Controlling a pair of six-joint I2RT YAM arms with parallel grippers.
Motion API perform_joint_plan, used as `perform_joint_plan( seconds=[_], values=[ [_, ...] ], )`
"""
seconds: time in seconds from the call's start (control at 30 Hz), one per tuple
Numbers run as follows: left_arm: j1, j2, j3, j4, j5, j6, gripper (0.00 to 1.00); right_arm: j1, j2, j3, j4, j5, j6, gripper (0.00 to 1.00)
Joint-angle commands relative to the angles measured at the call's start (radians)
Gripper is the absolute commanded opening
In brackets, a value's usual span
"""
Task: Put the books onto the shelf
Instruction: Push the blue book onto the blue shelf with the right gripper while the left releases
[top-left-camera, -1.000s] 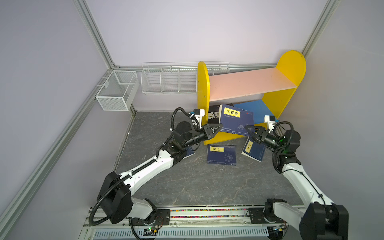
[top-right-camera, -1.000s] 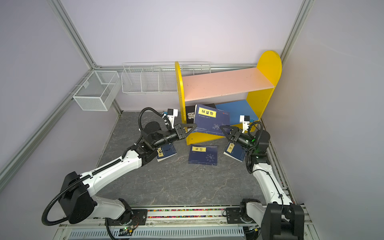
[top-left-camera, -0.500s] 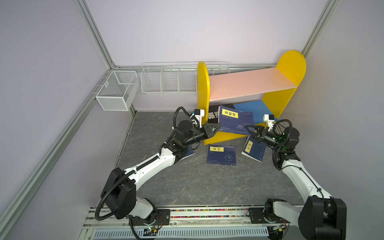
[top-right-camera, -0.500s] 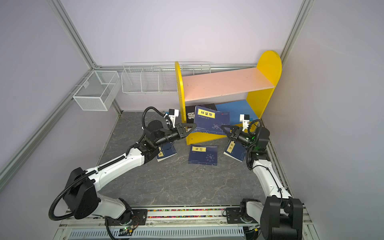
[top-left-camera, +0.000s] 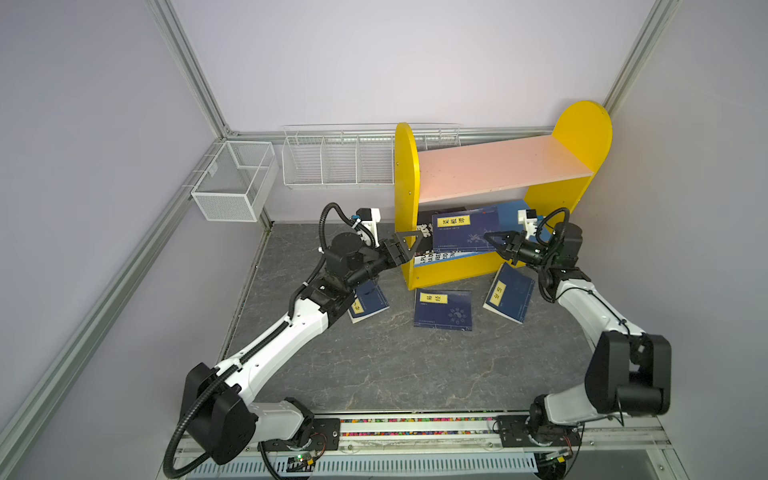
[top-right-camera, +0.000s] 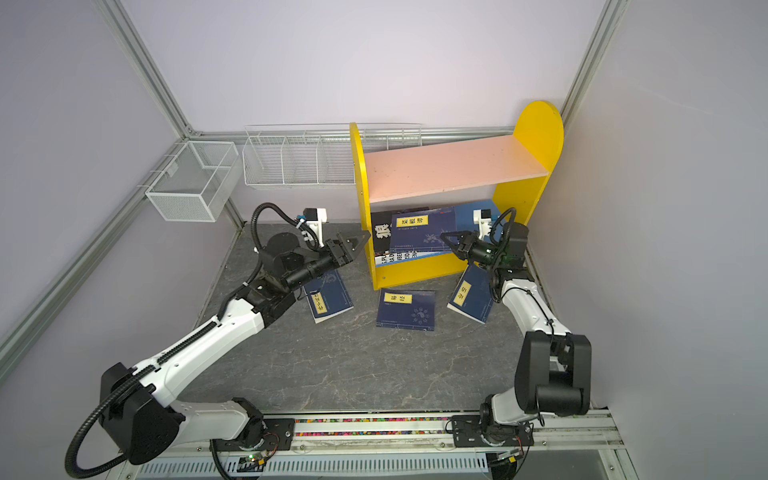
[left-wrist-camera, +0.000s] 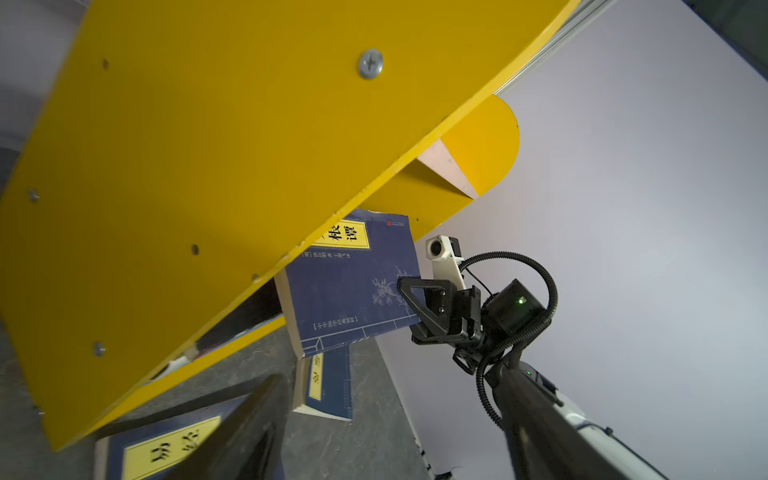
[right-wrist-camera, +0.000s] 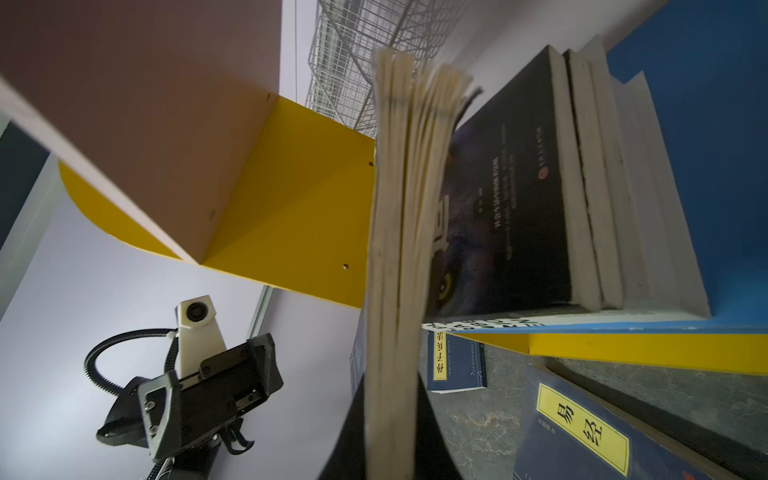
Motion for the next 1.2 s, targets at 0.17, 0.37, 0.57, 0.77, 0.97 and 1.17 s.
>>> perform_joint_plan(
  seconds=[0.17, 0.37, 0.57, 0.77, 0.97, 1.17],
  values=[
    [0.015, -0.071, -0.002, -0.335, -0.179, 0.196, 0.94, 0.012, 0.121, 0.161, 0.039, -0.077, -0.092, 0.10],
    [0.016, -0.049, -0.024, -0.354, -0.215, 0.219, 0.95, 0.053, 0.219, 0.286, -0.076, -0.106, -0.197, 0.10],
    [0.016, -0.002, -0.040, -0.326, -0.221, 0.217, 0.96, 0.095, 0.267, 0.375, -0.212, -0.081, -0.304, 0.10],
    [0.016, 0.059, -0.027, -0.305, -0.200, 0.216, 0.96, 0.119, 0.315, 0.413, -0.244, -0.069, -0.324, 0.11],
    [0.016, 0.129, 0.009, -0.257, -0.215, 0.213, 0.96, 0.127, 0.352, 0.451, -0.302, -0.077, -0.361, 0.11],
    [0.014, 0.220, 0.085, -0.201, -0.225, 0.206, 0.97, 0.127, 0.384, 0.478, -0.356, -0.091, -0.399, 0.11]
  ],
)
